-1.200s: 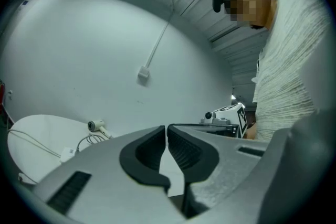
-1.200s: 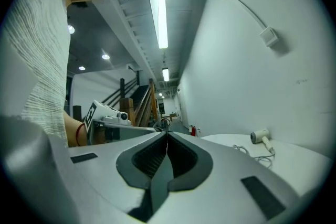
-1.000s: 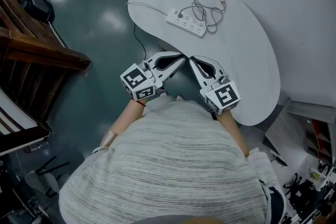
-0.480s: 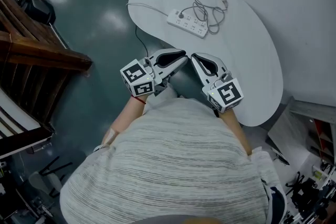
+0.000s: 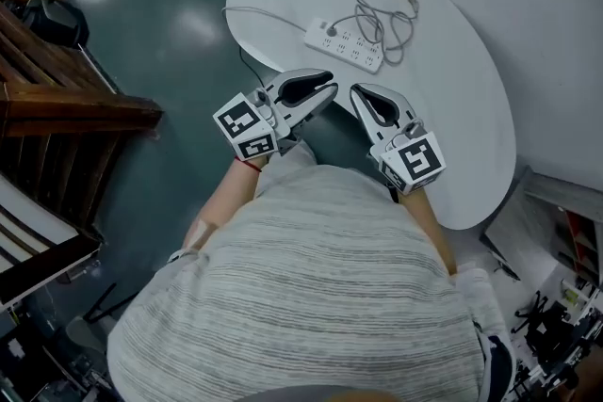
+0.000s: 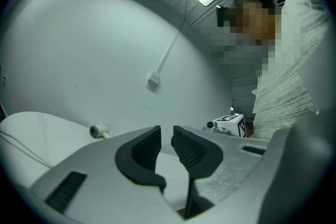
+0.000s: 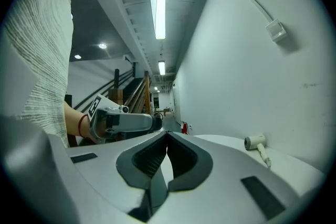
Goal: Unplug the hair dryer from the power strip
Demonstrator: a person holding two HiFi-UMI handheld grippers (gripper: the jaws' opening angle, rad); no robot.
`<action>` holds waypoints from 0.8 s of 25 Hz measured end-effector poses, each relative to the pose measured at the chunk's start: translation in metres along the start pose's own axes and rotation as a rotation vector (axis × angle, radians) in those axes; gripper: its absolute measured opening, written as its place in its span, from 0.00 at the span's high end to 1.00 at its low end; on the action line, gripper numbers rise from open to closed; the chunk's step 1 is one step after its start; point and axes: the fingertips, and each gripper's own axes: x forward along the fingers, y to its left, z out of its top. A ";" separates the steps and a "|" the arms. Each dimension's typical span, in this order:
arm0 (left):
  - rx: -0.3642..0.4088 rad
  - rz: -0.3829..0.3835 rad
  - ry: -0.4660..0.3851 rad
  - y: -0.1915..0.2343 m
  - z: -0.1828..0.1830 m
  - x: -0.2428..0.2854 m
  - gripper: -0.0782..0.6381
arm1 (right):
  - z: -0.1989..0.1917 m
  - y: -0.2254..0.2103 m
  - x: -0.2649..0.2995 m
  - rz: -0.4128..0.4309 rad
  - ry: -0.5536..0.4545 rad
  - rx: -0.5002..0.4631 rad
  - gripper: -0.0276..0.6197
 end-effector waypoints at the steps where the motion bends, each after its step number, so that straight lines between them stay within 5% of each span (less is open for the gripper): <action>1: 0.006 -0.003 0.012 0.010 0.001 0.001 0.78 | -0.001 -0.005 0.008 -0.007 0.005 0.006 0.92; 20: -0.068 -0.163 0.174 0.144 0.020 0.007 0.88 | -0.011 -0.075 0.121 -0.216 0.074 0.135 0.92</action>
